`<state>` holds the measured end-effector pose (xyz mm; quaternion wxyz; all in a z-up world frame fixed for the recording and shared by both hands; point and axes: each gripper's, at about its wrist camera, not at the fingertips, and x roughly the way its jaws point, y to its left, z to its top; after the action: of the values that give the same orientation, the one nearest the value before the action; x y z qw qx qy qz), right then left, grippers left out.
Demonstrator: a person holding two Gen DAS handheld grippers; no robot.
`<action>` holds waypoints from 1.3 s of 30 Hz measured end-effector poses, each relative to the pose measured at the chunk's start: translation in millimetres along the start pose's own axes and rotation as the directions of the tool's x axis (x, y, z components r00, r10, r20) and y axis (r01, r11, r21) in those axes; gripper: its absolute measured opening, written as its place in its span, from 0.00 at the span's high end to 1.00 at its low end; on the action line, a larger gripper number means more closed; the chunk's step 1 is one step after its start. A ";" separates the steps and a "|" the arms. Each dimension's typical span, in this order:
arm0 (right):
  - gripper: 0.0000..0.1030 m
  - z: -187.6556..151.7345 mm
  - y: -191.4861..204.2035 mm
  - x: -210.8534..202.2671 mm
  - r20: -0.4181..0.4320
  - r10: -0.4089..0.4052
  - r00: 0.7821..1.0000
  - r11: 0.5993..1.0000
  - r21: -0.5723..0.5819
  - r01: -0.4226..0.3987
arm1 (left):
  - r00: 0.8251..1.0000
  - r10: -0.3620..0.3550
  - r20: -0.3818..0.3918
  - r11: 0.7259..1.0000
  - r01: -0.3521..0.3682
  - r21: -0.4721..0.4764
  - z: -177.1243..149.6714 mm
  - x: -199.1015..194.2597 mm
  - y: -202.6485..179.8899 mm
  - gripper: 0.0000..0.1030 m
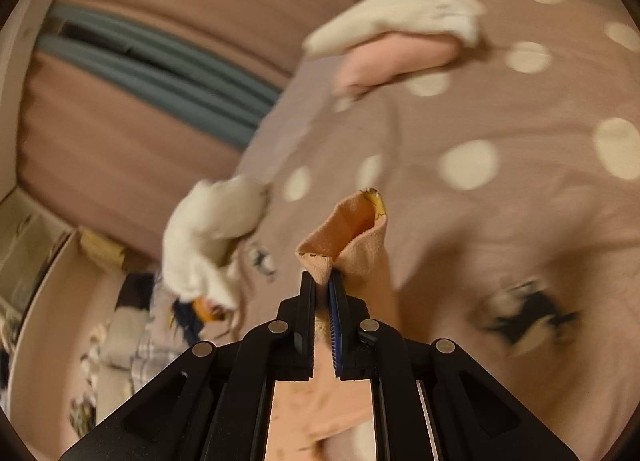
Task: Fold small clothes
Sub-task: 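Carry the sleeve across the garment body with the right tool and release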
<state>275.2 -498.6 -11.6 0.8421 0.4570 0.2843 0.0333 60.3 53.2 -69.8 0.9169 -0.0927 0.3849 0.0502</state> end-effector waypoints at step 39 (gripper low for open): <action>0.26 -327.8 241.0 139.8 -0.650 0.005 0.760 0.832 -0.419 -0.364 | 0.998 0.017 0.054 0.993 -0.010 -0.122 -22.1 -26.2 79.8 0.00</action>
<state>274.2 -68.5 -22.1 0.7828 0.2002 0.4780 0.3445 13.5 126.1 -76.8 0.9194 -0.1443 0.3565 0.0821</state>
